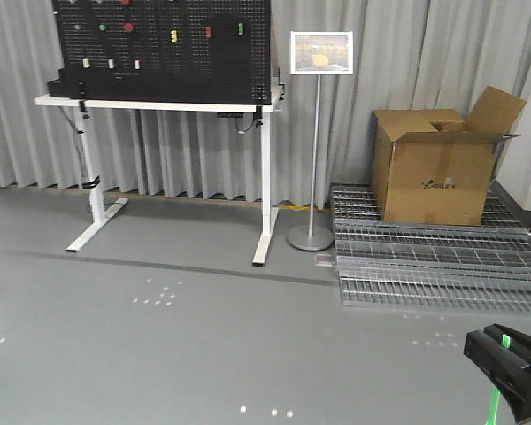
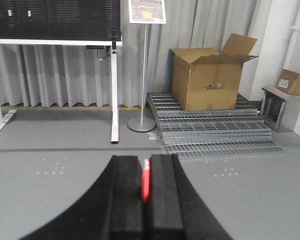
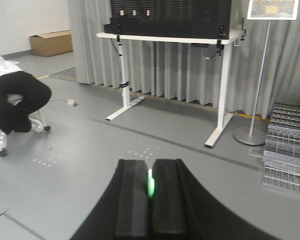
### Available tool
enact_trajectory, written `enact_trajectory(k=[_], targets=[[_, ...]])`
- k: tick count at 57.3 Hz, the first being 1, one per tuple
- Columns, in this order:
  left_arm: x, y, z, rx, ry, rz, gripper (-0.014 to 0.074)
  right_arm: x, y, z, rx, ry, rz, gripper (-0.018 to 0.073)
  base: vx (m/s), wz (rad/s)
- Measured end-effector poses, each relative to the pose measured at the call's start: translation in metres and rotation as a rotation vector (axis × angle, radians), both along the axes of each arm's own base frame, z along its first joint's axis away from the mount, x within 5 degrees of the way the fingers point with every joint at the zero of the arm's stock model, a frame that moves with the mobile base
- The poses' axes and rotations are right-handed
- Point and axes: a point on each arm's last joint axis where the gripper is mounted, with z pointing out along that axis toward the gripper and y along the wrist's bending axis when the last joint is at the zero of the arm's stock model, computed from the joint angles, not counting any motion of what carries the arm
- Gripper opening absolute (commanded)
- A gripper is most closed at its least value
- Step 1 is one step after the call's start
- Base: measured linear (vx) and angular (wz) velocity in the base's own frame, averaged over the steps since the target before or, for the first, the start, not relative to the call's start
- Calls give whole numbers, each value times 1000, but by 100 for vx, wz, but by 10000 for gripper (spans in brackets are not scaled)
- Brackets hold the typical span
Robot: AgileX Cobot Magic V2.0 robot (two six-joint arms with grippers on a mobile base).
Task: Sort red and green spoons into left cabinet
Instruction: 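Drive the base to the open cabinet with the blue tray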
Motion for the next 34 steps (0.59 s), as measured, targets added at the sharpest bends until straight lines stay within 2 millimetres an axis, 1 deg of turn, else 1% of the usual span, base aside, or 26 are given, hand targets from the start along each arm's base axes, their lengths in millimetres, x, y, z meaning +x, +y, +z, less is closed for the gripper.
enact_trajectory(k=[34], targets=[[0, 0, 0, 1, 2, -1, -6, 0, 0, 0, 0, -1, 1, -6, 74, -20]])
